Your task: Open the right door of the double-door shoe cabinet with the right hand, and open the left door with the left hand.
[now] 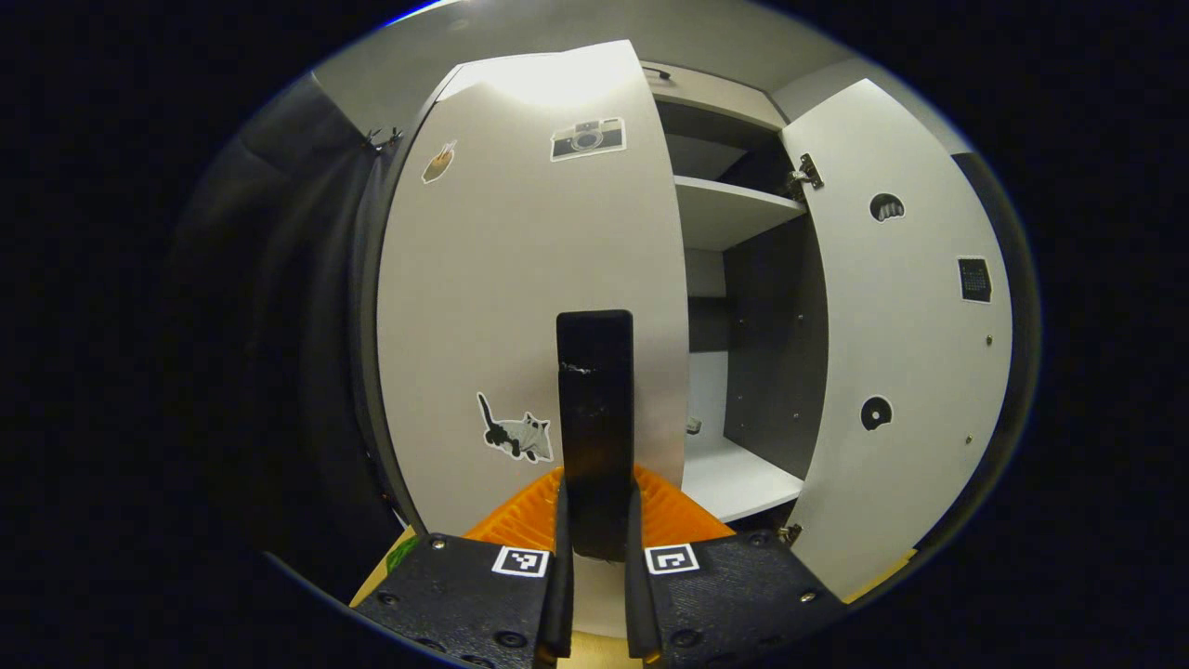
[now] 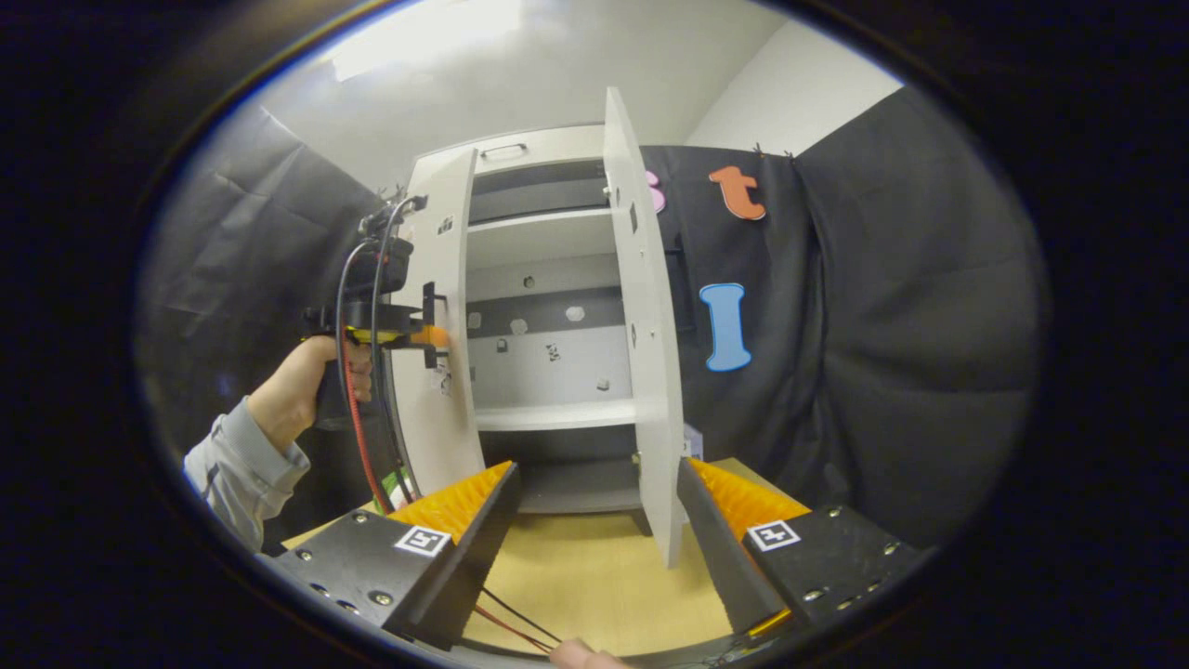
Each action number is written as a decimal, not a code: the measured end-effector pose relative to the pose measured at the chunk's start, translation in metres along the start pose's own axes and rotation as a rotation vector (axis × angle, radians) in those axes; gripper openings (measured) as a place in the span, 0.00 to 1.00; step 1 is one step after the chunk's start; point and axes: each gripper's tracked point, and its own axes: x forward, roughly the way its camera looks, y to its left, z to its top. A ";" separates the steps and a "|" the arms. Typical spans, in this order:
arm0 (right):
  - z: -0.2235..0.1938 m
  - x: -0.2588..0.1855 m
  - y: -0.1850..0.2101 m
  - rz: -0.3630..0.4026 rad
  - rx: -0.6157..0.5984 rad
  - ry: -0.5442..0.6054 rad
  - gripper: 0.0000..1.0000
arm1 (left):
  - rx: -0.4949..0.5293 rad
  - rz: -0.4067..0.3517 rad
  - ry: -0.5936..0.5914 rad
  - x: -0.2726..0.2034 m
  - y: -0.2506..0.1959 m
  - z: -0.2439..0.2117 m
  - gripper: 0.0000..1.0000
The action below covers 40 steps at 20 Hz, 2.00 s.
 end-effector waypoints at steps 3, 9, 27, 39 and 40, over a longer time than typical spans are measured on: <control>0.004 -0.001 0.003 -0.004 -0.006 -0.008 0.97 | 0.010 -0.007 0.001 -0.012 0.006 -0.001 0.23; 0.011 -0.002 0.005 -0.023 0.017 -0.026 1.00 | -0.001 -0.021 0.006 -0.031 0.015 -0.004 0.23; -0.006 0.010 0.059 0.055 -0.046 -0.006 1.00 | 0.004 0.060 -0.027 -0.057 0.067 -0.001 0.11; -0.002 0.006 0.051 0.032 -0.032 -0.018 1.00 | -0.034 0.046 -0.047 -0.060 0.086 -0.001 0.00; -0.002 0.005 0.050 0.030 -0.029 -0.019 1.00 | -0.030 0.052 -0.044 -0.060 0.087 -0.001 0.00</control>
